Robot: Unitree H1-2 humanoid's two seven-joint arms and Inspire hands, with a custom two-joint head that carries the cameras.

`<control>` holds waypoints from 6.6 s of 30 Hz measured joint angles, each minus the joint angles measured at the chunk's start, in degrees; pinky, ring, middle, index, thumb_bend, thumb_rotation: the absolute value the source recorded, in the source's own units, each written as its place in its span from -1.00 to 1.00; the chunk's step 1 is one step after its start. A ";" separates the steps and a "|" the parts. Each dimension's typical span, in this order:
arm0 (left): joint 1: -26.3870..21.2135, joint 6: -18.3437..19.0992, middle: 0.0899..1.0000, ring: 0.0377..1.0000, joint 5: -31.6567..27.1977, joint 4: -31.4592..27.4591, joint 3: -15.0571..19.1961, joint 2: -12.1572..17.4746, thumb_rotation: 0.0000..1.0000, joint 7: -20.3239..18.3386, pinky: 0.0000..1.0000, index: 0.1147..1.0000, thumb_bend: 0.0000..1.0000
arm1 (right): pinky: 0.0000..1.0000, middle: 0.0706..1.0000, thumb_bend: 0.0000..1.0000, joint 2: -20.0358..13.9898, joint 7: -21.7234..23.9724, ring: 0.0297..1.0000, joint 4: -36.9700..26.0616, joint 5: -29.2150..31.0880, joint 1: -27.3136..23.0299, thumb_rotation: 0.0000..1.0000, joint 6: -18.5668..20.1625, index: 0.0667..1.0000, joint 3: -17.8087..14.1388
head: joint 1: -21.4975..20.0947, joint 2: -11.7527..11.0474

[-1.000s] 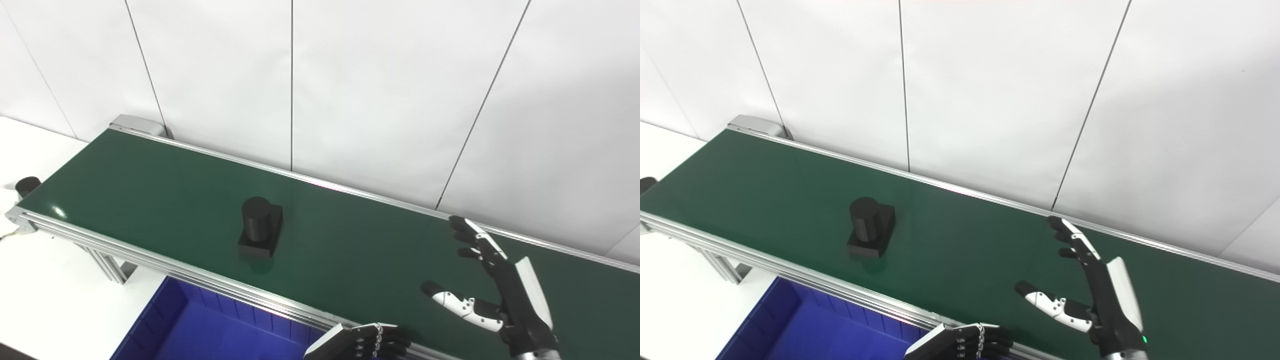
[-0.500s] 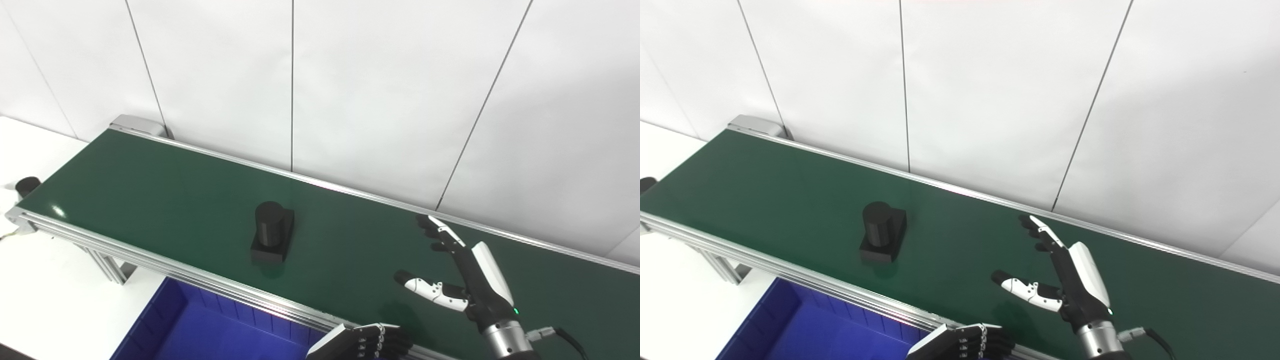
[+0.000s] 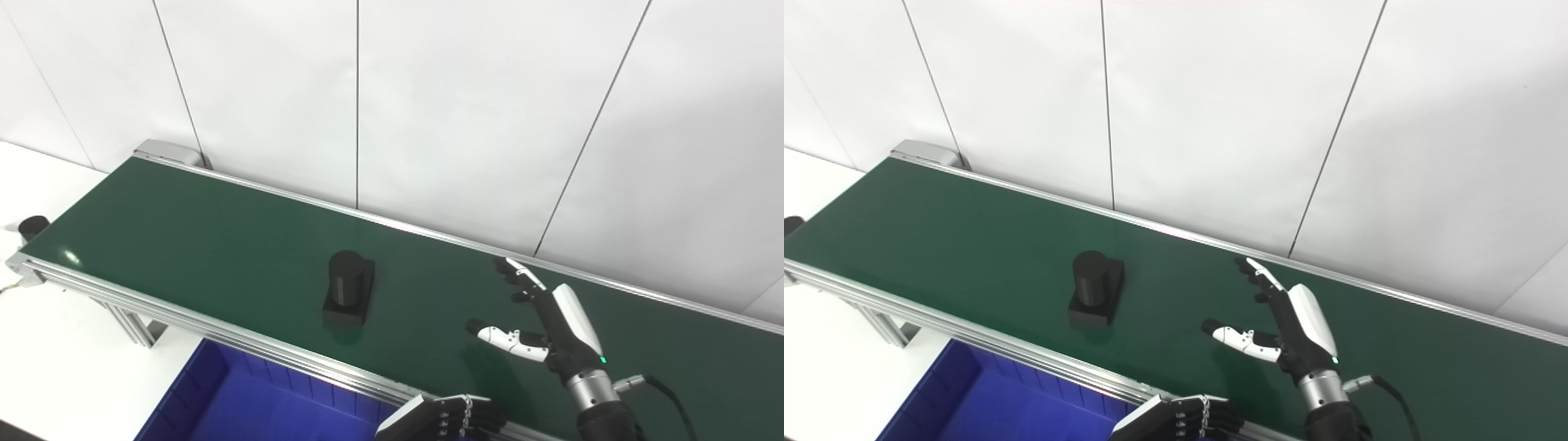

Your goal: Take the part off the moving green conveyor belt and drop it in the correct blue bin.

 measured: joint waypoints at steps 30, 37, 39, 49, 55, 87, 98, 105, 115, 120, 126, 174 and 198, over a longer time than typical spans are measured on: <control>0.03 0.07 0.50 0.55 -0.51 -0.97 -0.14 0.97 -0.49 -1.72 0.57 0.46 1.00 | 0.58 0.78 0.46 2.00 -1.73 0.75 10.78 -3.13 -6.07 0.11 -0.77 0.80 5.74 | -0.18 0.18; 0.01 0.07 0.49 0.54 -0.52 -0.93 -0.34 1.14 -0.51 -1.80 0.57 0.45 1.00 | 0.58 0.78 0.46 2.39 -1.98 0.75 12.63 -3.19 -7.72 0.08 -0.78 0.79 6.01 | -0.09 0.44; 0.01 0.07 0.49 0.54 -0.52 -0.93 -0.43 1.14 -0.51 -1.81 0.56 0.45 1.00 | 0.59 0.78 0.47 2.52 -2.00 0.75 12.79 -3.23 -7.83 0.07 -0.79 0.79 6.25 | -0.09 0.35; -0.15 0.07 0.48 0.54 -0.22 -0.91 -0.97 1.14 -0.50 -1.80 0.57 0.43 1.00 | 0.63 0.78 0.49 3.43 -2.07 0.77 16.23 -3.56 -9.25 0.10 -0.80 0.80 7.28 | 0.17 0.53; -0.41 0.06 0.46 0.54 0.18 -0.91 -1.61 1.13 -0.50 -1.79 0.58 0.43 1.00 | 0.69 0.81 0.51 3.98 -2.00 0.82 17.04 -4.31 -9.80 0.13 -0.79 0.82 7.92 | 0.53 0.88; -0.36 0.34 0.45 0.52 0.06 -2.10 -2.31 1.39 -0.53 -1.74 0.58 0.41 1.00 | 0.29 0.33 0.40 3.82 -12.62 0.37 25.17 -9.25 -10.68 -0.93 -5.02 0.35 10.37 | -0.18 2.55; -0.11 0.83 0.45 0.53 0.03 -2.97 -2.01 1.46 -0.49 -1.71 0.59 0.41 1.00 | 0.07 -0.09 0.05 3.99 -18.48 0.09 25.72 -10.13 -10.70 -1.00 -7.41 -0.09 9.44 | -0.44 2.73; -0.09 0.93 0.45 0.53 0.03 -3.04 -1.89 1.47 -0.49 -1.68 0.58 0.41 1.00 | 0.09 -0.09 0.05 4.01 -18.53 0.14 24.84 -10.15 -10.33 -1.00 -7.41 -0.10 9.36 | -0.53 2.73; -0.09 1.00 0.45 0.53 0.02 -3.04 -1.64 1.53 -0.48 -1.68 0.57 0.41 1.00 | 0.13 -0.07 0.05 4.06 -18.54 0.18 24.66 -10.08 -10.12 -1.00 -7.41 -0.11 9.08 | -1.06 2.46; -0.09 1.00 0.46 0.53 0.01 -2.94 -1.35 1.54 -0.48 -1.69 0.59 0.41 1.00 | 0.06 -0.10 0.06 4.07 -18.76 0.08 24.40 -9.75 -9.89 -1.00 -7.42 -0.09 8.34 | -2.28 2.46; -0.21 0.92 0.47 0.54 -0.23 -2.71 -1.14 1.67 -0.51 -1.94 0.58 0.41 1.00 | 0.00 -0.12 0.06 3.84 -18.81 0.01 19.23 -9.08 -8.30 -1.00 -7.45 -0.07 6.91 | -5.00 2.55; 2.70 6.14 0.51 0.59 -7.66 -12.20 2.65 9.59 -0.54 -6.23 0.67 0.45 1.00 | -0.18 -0.11 0.05 0.97 -5.71 -0.04 -37.21 -4.52 15.76 -1.00 4.60 -0.09 -13.75 | -30.49 12.39; 2.63 9.44 0.50 0.59 -13.75 -15.41 6.20 14.07 -0.48 -10.15 0.68 0.46 1.00 | -0.30 -0.11 0.05 7.41 -8.69 -0.14 -44.74 -7.20 35.38 -1.00 4.76 -0.10 -17.98 | -43.85 19.42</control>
